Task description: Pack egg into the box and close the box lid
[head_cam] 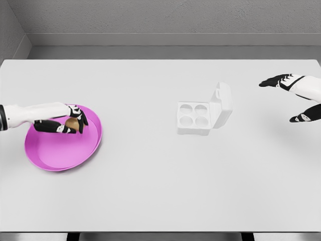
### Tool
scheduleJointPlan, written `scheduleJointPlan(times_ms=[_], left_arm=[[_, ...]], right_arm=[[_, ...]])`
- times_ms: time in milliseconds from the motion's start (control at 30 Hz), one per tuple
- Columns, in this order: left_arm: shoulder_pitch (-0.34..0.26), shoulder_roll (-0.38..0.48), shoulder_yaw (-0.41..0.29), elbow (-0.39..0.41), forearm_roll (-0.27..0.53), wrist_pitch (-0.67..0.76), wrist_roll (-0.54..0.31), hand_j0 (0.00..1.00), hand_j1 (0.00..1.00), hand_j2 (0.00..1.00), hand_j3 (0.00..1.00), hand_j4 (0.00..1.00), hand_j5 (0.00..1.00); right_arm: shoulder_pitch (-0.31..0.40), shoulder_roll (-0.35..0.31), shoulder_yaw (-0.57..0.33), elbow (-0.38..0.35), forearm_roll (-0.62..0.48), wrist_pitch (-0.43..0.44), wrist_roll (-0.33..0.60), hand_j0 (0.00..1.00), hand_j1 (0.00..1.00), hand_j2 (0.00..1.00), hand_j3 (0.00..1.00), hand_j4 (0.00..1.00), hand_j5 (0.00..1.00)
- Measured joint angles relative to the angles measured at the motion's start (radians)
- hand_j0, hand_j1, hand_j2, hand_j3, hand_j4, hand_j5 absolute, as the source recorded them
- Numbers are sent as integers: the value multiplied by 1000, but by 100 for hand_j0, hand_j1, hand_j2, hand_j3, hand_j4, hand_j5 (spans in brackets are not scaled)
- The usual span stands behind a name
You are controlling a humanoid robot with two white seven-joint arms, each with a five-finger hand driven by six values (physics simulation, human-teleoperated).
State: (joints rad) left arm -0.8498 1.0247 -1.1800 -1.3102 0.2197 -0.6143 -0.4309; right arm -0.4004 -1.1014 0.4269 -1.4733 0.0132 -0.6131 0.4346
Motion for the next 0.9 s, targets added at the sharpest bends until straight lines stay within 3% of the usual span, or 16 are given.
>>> scheduleJointPlan(times_ms=[467,900], left_arm=[[-12,-73,65,-2,7,0,0,36,36,36,36,36,36],[-49,-175,72,6,7,0,0,35,35,35,35,35,35]], right_arm=[[0,0,0,12,0,0,0,100,100,100,100,100,100],[-3,0,0,23,0,0,0,100,100,100,100,100,100]])
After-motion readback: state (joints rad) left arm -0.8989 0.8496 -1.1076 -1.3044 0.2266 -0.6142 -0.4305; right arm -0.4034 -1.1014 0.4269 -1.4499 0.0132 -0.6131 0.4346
